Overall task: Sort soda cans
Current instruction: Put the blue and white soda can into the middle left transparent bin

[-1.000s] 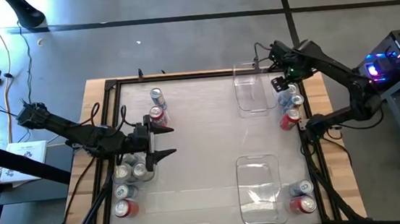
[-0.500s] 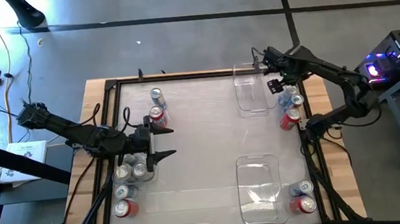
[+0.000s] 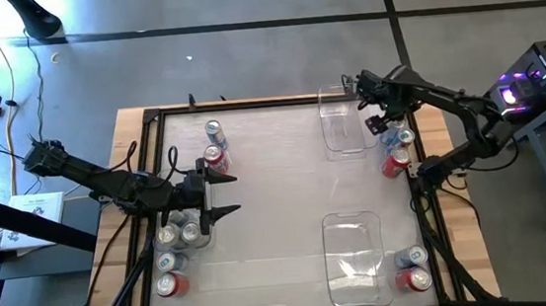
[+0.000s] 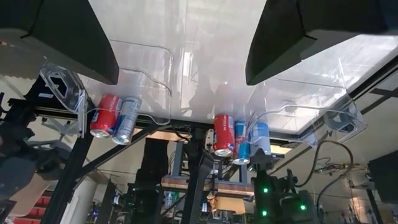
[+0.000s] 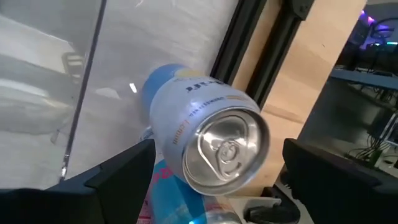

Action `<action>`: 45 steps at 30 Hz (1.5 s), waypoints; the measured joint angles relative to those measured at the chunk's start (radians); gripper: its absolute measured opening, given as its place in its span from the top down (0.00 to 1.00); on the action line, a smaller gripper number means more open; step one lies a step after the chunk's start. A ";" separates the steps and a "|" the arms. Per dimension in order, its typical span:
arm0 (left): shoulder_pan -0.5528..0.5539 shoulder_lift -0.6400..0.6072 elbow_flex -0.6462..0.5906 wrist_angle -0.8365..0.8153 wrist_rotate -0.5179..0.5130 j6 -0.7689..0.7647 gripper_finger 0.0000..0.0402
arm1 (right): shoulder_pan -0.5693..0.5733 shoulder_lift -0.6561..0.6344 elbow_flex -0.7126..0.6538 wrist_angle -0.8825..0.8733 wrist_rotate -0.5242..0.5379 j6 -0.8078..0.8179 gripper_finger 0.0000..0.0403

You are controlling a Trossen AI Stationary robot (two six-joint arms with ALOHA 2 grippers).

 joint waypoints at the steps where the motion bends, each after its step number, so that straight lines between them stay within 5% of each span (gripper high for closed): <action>1: 0.000 0.000 0.000 0.000 0.000 -0.001 0.14 | 0.000 0.000 -0.010 0.008 0.002 -0.011 0.14; 20: 0.000 0.000 0.000 0.001 -0.001 -0.012 0.14 | -0.027 -0.005 -0.119 0.143 -0.035 -0.113 0.14; 29: 0.000 0.000 0.000 0.011 -0.002 -0.012 0.14 | -0.009 -0.003 -0.110 0.121 -0.031 -0.082 0.28; 38: 0.000 0.000 0.000 0.039 -0.002 -0.011 0.14 | 0.073 0.003 0.114 -0.191 0.072 0.128 0.31; 45: 0.000 0.000 0.000 0.039 -0.002 -0.010 0.14 | 0.164 -0.035 0.351 -0.203 0.153 0.216 0.31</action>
